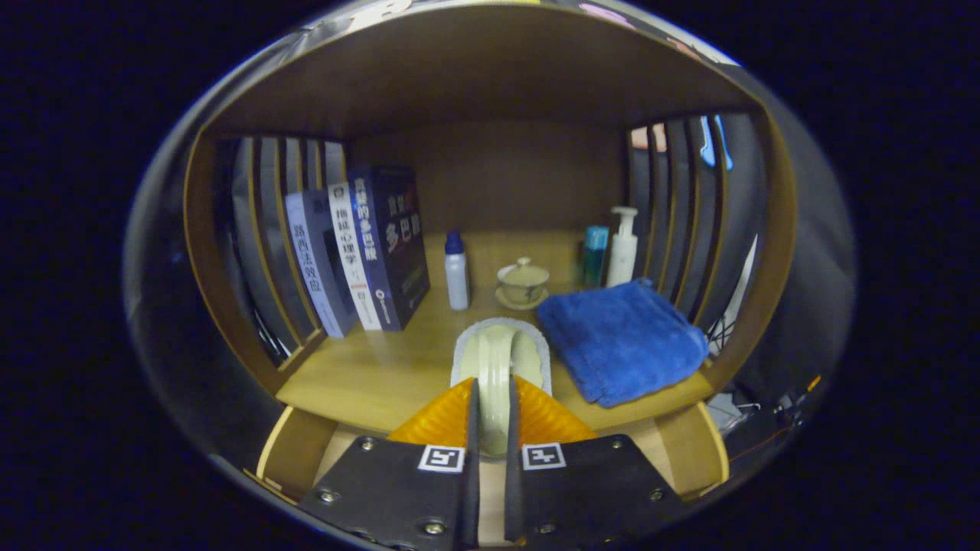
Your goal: Pull open the drawer, take out the items inside it, and place them on the countertop above the cabinet.
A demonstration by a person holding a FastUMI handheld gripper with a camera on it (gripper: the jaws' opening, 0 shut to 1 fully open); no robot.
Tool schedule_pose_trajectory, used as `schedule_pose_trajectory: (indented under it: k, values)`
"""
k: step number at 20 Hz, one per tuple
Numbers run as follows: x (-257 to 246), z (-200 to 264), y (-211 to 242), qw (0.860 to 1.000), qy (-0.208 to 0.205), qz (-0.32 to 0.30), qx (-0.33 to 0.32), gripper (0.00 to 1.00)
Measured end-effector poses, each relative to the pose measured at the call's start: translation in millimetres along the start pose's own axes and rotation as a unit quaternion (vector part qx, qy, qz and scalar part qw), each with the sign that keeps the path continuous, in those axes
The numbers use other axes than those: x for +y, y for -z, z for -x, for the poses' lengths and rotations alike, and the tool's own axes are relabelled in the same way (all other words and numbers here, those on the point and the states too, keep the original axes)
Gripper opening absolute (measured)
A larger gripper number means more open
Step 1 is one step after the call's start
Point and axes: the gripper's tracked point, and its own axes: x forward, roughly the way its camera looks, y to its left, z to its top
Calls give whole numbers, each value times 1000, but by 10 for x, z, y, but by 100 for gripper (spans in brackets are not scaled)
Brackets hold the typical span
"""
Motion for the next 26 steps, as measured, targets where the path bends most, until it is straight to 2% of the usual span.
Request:
schedule_pose_trajectory:
  k: [2, 5, 9, 13, 15, 21, 26]
  values:
    - [38, -208, 160, 1000, -2, -10, 26, 13]
    - [8, -469, 51, 1000, -3, -20, -9, 14]
    - [17, -756, -88, 998, 15, 22, -59, 17]
    - [34, -940, -110, 994, 46, 67, -69, 16]
    - [45, -1001, -146, 992, 57, 79, -79, 21]
    - [25, -1073, -205, 990, 76, 76, -94, 20]
    - [57, -1102, -217, 991, 68, 61, -99, 25]
